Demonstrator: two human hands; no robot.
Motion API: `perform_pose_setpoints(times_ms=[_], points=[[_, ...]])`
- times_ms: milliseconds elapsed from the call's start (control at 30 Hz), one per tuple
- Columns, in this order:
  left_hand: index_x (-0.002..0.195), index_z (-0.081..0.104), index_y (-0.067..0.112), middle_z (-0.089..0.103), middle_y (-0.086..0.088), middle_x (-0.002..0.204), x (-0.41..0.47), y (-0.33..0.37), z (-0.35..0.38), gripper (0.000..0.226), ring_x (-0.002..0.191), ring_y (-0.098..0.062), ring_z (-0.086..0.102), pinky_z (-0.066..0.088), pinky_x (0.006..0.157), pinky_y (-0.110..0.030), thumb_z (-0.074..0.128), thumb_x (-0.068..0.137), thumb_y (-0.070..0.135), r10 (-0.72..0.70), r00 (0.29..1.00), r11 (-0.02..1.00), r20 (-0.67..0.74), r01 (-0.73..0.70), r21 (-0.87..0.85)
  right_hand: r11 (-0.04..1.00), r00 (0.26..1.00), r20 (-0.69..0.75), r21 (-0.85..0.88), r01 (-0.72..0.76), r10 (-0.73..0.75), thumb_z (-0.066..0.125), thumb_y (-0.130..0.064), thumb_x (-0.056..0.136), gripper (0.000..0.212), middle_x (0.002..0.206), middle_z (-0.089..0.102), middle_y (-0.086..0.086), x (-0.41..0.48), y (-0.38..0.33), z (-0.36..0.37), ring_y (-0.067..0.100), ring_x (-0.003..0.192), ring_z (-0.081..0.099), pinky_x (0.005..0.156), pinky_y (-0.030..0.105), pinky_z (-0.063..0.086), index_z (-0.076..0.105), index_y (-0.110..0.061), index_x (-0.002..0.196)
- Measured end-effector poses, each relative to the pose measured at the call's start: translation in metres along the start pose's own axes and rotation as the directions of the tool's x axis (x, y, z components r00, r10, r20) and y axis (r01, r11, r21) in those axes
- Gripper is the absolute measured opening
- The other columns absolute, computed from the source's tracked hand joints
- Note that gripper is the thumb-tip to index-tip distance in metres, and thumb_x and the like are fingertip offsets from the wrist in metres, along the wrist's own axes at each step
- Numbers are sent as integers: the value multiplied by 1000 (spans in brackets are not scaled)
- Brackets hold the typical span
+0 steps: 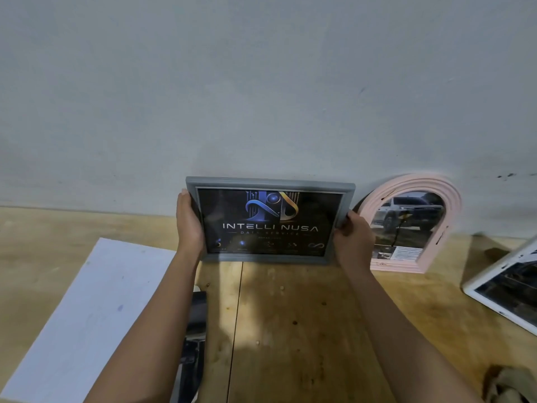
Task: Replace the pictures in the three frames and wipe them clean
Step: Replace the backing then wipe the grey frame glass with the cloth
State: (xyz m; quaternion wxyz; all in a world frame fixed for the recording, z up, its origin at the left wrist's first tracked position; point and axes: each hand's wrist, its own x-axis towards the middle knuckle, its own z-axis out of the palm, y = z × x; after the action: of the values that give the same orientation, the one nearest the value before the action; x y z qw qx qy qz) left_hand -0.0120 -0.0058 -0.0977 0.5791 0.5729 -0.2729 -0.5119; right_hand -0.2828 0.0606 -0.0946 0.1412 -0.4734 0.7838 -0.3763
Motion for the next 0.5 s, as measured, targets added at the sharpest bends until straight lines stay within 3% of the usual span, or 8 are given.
perform_pose_setpoints(times_ms=[100,200,267,333,400,500], points=[[88,56,25,56,-3,98,1,1,2,28,95,-16,52,40,93,-35,41,84,49,7,1000,999,11,-7,-35,1000,999,-25,-10,21,-21,58,5,81,32,102,59,13,-1,-1,3,26,95,55,76,22,38,62,-3,112],[81,52,27,57,-7,98,1,3,4,27,91,-17,49,39,93,-38,32,87,43,-5,998,993,-70,13,121,1000,1000,-21,-18,-3,3,55,6,83,46,113,50,15,-2,-6,9,24,102,50,82,19,36,52,-5,128],[78,51,24,57,-12,100,-1,6,7,31,84,-18,47,42,83,-36,28,90,41,-12,992,978,-125,38,204,999,999,-19,-5,-41,41,56,6,84,55,122,44,14,-5,-10,14,24,108,48,87,20,38,43,-6,136],[92,57,14,58,-6,98,-5,7,9,39,86,-16,50,43,79,-31,27,96,39,-18,993,983,-116,39,182,998,997,-36,10,-65,66,57,5,85,58,127,43,15,-7,-12,16,25,114,48,93,24,41,39,-6,139],[111,59,10,60,-4,109,-6,7,10,46,98,-18,54,43,92,-33,29,97,42,-37,993,989,-114,53,138,998,996,-70,10,-57,58,58,7,84,57,127,44,16,-9,-13,18,27,115,49,95,28,43,41,-4,137],[98,59,10,58,-5,99,-6,8,8,40,88,-17,51,41,80,-31,32,97,39,-27,990,989,-135,46,143,1000,990,-143,-10,5,-6,58,15,79,54,121,50,21,-8,-12,20,30,107,54,87,21,43,47,3,130]])
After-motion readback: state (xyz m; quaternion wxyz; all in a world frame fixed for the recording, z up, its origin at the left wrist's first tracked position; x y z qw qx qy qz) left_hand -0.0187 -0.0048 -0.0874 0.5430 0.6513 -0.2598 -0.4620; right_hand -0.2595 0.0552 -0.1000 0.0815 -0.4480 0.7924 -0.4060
